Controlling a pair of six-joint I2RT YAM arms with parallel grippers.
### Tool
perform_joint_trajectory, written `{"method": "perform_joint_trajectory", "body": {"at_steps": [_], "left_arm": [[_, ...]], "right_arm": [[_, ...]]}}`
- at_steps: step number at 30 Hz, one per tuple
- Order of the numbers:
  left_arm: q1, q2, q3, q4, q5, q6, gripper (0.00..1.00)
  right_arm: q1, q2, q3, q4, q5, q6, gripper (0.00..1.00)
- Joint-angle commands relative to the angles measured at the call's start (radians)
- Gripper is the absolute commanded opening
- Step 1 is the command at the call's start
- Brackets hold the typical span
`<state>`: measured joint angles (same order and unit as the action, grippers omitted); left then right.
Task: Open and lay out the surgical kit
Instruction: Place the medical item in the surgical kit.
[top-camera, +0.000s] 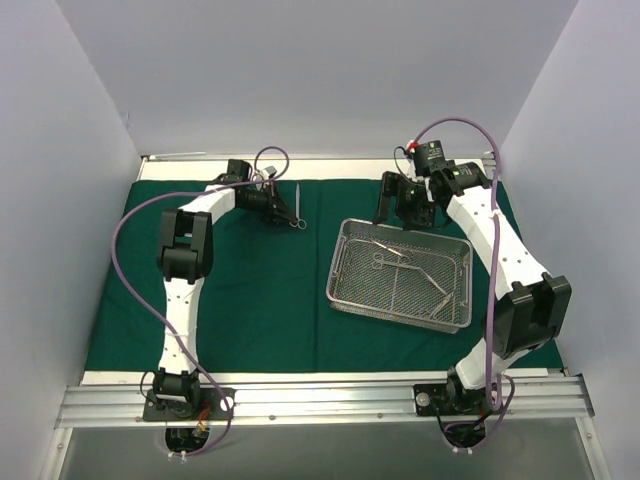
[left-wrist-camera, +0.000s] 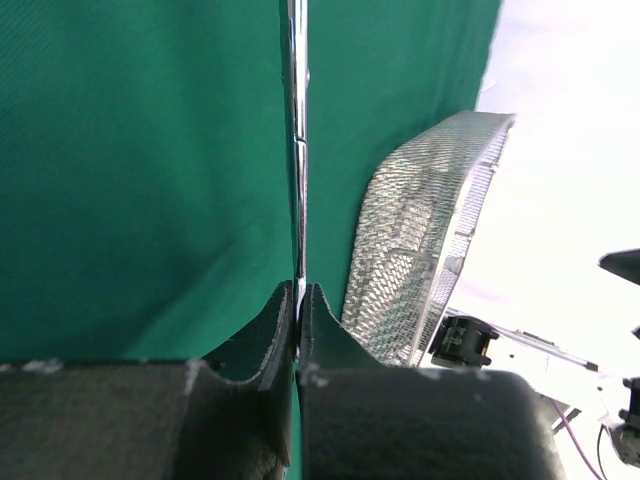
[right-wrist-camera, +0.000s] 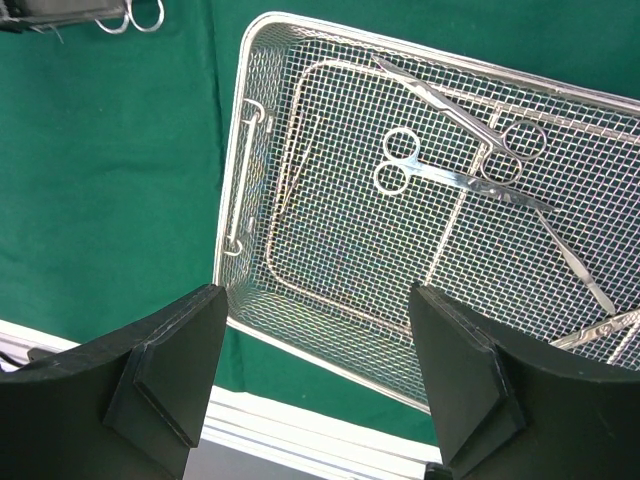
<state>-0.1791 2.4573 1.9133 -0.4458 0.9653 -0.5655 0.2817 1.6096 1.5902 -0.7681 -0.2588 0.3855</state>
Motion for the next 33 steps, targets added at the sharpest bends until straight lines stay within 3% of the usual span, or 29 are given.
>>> {"method": "perform_joint_trajectory", "body": {"at_steps": [1, 13, 27, 29, 30, 33], "left_arm": [[-0.002, 0.012, 0.075, -0.059, -0.029, 0.041, 0.04], [-0.003, 0.078, 0.185, -0.214, -0.112, 0.087, 0.16], [0.001, 0.086, 0.259, -0.375, -0.227, 0.168, 0.48], [0.003, 0.074, 0.263, -0.389, -0.253, 0.170, 0.61], [0.003, 0.062, 0.266, -0.390, -0.257, 0.168, 0.95], [0.004, 0.048, 0.274, -0.415, -0.289, 0.164, 0.94]], "right_arm": [[-0.006, -0.054, -0.016, -0.014, 0.020, 0.009, 0.74], [-0.015, -0.068, -0.041, -0.013, 0.026, 0.007, 0.74], [-0.024, -0.054, -0.048, -0.011, 0.024, -0.010, 0.74], [-0.026, -0.054, -0.053, -0.010, 0.029, -0.014, 0.74], [-0.024, -0.050, -0.056, -0.010, 0.030, -0.016, 0.74], [-0.026, -0.039, -0.056, -0.010, 0.038, -0.020, 0.75]]}}
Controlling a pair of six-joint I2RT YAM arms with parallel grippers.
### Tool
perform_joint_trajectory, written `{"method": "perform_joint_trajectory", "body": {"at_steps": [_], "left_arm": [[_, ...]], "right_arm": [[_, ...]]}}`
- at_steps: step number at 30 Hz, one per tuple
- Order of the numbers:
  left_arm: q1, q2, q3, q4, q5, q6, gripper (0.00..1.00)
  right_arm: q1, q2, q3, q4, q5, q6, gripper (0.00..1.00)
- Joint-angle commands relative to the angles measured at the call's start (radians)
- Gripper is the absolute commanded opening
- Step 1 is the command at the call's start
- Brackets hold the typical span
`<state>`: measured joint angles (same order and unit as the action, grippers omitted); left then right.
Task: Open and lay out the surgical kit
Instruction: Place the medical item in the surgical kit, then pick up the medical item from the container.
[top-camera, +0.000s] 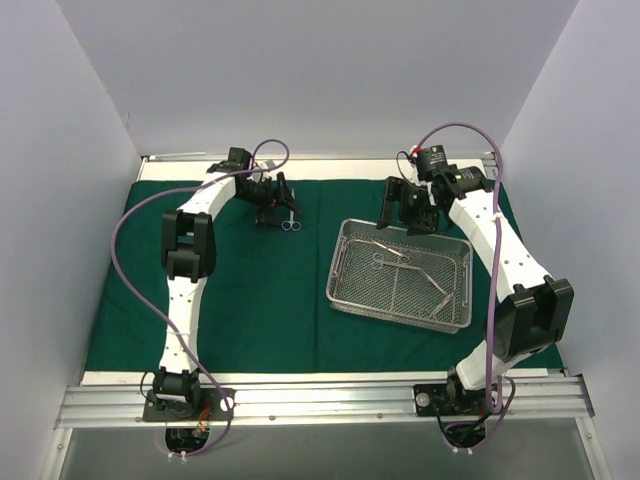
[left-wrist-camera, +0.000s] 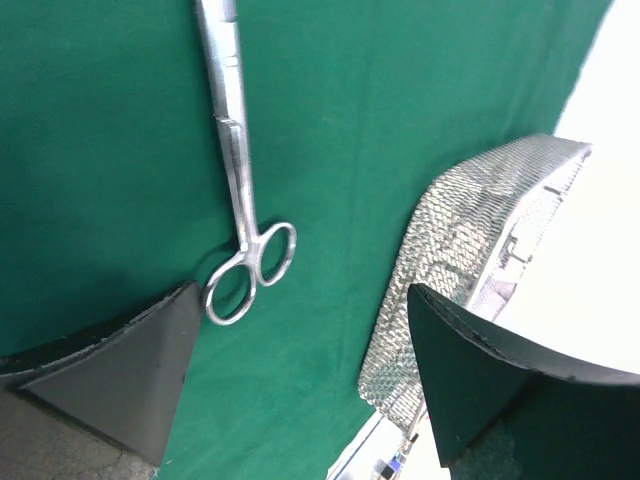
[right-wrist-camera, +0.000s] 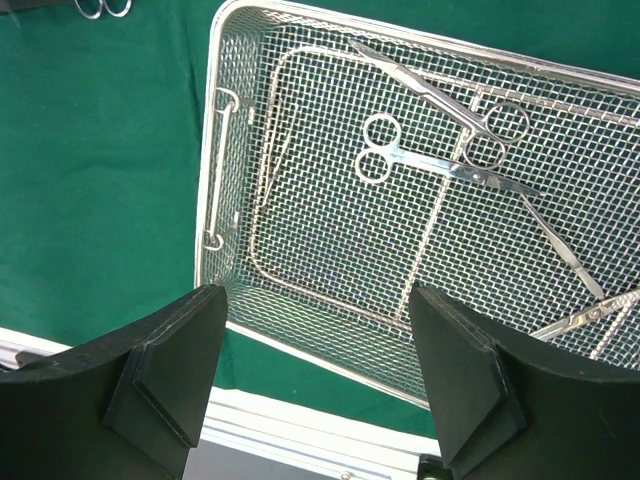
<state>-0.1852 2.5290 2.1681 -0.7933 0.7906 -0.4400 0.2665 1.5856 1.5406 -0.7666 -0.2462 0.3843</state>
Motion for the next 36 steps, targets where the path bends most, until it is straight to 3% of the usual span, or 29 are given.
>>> {"method": "perform_joint_trajectory", "body": {"at_steps": [1, 8, 13, 16, 19, 24, 30, 36], "left_arm": [[0.010, -0.029, 0.022, -0.078, -0.120, 0.044, 0.94], [-0.040, -0.183, 0.027, -0.122, -0.358, 0.116, 0.94], [-0.097, -0.262, 0.105, -0.236, -0.630, 0.161, 0.94], [-0.117, -0.308, 0.105, -0.305, -0.726, 0.181, 0.94], [-0.129, -0.363, 0.095, -0.333, -0.807, 0.268, 0.94], [-0.096, -0.512, -0.141, -0.249, -0.677, 0.288, 0.94], [-0.079, -0.654, -0.367, -0.097, -0.536, 0.279, 0.94], [-0.073, -0.720, -0.415, -0.081, -0.473, 0.277, 0.94]], "right_arm": [[-0.010, -0.010, -0.002, -0.014, 0.027, -0.021, 0.75], [-0.009, 0.022, 0.006, -0.031, 0.088, -0.059, 0.75], [-0.007, 0.037, -0.051, 0.012, 0.136, -0.114, 0.73], [0.017, 0.092, -0.060, 0.021, 0.134, -0.182, 0.68], [0.060, 0.146, -0.062, 0.029, 0.191, -0.284, 0.55], [0.085, 0.188, -0.134, 0.084, 0.200, -0.450, 0.39], [0.108, 0.194, -0.217, 0.170, 0.231, -0.553, 0.44], [0.114, 0.257, -0.252, 0.248, 0.278, -0.624, 0.48]]}}
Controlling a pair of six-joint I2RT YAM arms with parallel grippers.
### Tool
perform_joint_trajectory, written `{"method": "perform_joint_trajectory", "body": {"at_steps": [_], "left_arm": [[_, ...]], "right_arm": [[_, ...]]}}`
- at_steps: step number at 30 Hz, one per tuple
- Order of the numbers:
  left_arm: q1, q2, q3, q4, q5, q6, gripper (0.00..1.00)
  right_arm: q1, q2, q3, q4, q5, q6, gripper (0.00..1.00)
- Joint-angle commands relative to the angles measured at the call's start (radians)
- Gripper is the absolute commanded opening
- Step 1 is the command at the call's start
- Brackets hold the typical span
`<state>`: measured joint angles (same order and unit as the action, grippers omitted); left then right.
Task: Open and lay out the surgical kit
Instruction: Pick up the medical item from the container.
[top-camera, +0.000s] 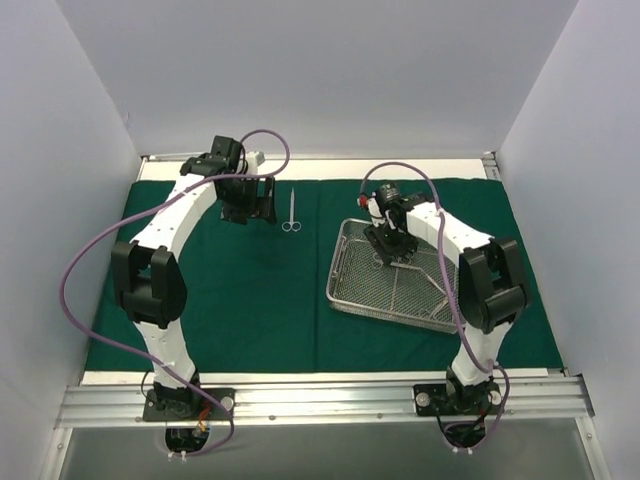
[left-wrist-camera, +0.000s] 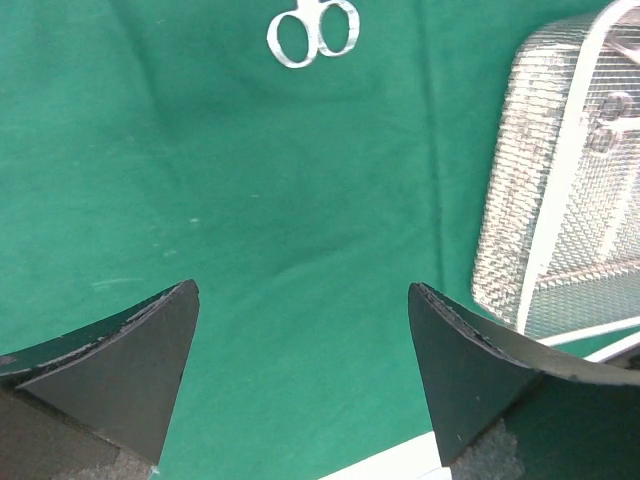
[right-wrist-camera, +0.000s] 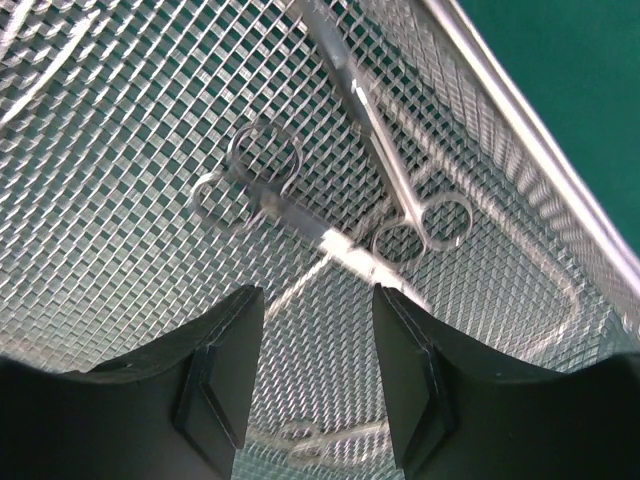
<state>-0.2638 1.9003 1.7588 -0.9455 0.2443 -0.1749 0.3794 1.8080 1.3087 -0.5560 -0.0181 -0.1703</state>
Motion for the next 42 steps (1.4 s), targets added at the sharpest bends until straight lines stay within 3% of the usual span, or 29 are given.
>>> {"method": "perform_joint_trajectory", "body": {"at_steps": [1, 7, 11, 13, 14, 17, 19, 28, 33, 36, 38, 42], "left_arm": [[0.011, -0.098, -0.022, 0.074, 0.088, 0.011, 0.95], [0.038, -0.159, -0.088, 0.094, 0.138, -0.002, 1.00], [0.067, -0.182, -0.097, 0.096, 0.162, -0.006, 1.00], [0.077, -0.190, -0.107, 0.100, 0.165, -0.006, 1.00], [0.080, -0.196, -0.110, 0.102, 0.168, -0.005, 1.00], [0.093, -0.208, -0.124, 0.113, 0.174, -0.006, 1.00], [0.101, -0.207, -0.127, 0.119, 0.193, -0.011, 1.00], [0.104, -0.191, -0.174, 0.241, 0.345, -0.144, 0.95], [0.087, -0.207, -0.231, 0.356, 0.458, -0.215, 0.94], [0.042, -0.233, -0.249, 0.408, 0.463, -0.219, 0.99], [-0.010, -0.253, -0.252, 0.421, 0.441, -0.218, 0.92], [-0.133, -0.294, -0.300, 0.558, 0.379, -0.225, 0.88]], "right_arm": [[0.000, 0.046, -0.023, 0.050, 0.056, -0.074, 0.48], [0.000, 0.132, -0.022, 0.126, 0.029, -0.101, 0.47], [-0.002, 0.182, -0.043, 0.133, -0.045, -0.116, 0.41], [-0.002, 0.180, -0.071, 0.134, -0.065, -0.113, 0.34], [-0.002, 0.174, -0.080, 0.128, -0.077, -0.113, 0.24], [0.009, 0.146, -0.104, 0.122, -0.111, -0.115, 0.06], [0.022, 0.133, -0.100, 0.116, -0.111, -0.115, 0.00], [0.024, -0.027, -0.013, 0.033, -0.049, -0.038, 0.00], [0.007, -0.102, 0.034, 0.033, -0.117, 0.153, 0.00], [0.007, -0.145, 0.047, 0.085, -0.196, 0.340, 0.00], [0.009, -0.179, 0.055, 0.132, -0.224, 0.452, 0.00], [0.012, -0.251, 0.051, 0.252, -0.286, 0.753, 0.00]]}}
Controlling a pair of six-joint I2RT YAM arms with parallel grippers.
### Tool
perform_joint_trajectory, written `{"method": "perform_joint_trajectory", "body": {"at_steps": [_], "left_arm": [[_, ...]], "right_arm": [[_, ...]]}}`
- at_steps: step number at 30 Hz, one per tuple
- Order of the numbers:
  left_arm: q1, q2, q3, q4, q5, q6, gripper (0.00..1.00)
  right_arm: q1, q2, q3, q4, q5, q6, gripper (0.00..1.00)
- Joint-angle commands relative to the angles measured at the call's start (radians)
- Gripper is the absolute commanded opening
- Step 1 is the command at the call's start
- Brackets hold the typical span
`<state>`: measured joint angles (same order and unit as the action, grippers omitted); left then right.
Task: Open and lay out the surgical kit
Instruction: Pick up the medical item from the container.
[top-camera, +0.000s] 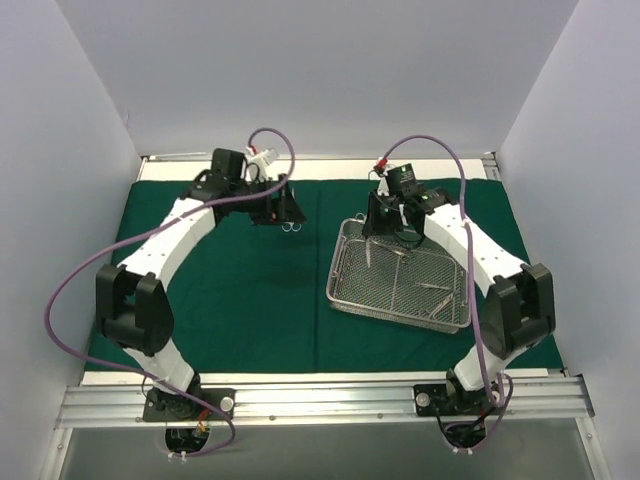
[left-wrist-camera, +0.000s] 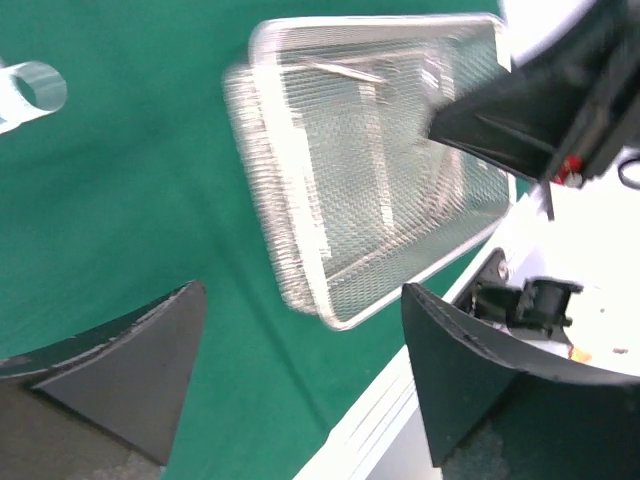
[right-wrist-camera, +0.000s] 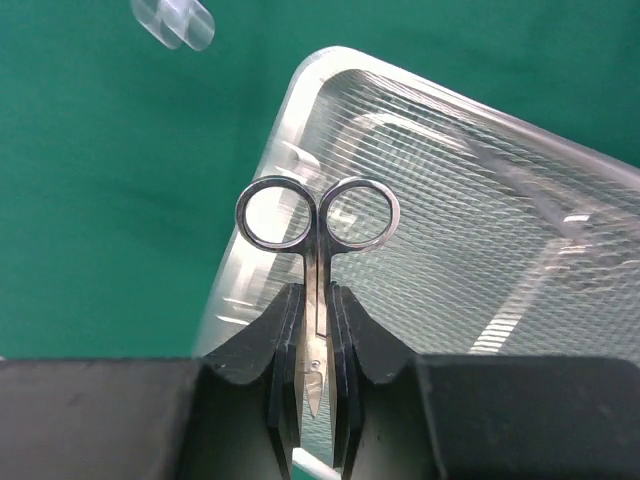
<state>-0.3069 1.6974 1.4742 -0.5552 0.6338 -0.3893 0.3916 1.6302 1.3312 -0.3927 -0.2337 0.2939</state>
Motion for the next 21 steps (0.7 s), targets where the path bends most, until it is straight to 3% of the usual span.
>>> {"method": "perform_joint_trajectory", "body": {"at_steps": [1, 4, 7, 21], "left_arm": [[-0.113, -0.096, -0.031, 0.190, -0.016, -0.025, 0.86], [-0.190, -0.088, -0.046, 0.241, -0.045, -0.048, 0.80], [-0.244, -0.081, -0.051, 0.239, -0.062, -0.063, 0.79], [-0.350, -0.096, -0.069, 0.265, -0.135, -0.091, 0.84]], "right_arm": [[0.001, -0.088, 0.025, 0.122, -0.061, 0.394, 0.00], [0.003, -0.134, 0.043, 0.127, -0.032, 0.570, 0.00], [0.006, -0.162, 0.063, 0.103, 0.000, 0.642, 0.00], [0.039, -0.254, 0.054, 0.068, -0.013, 0.702, 0.00]]}}
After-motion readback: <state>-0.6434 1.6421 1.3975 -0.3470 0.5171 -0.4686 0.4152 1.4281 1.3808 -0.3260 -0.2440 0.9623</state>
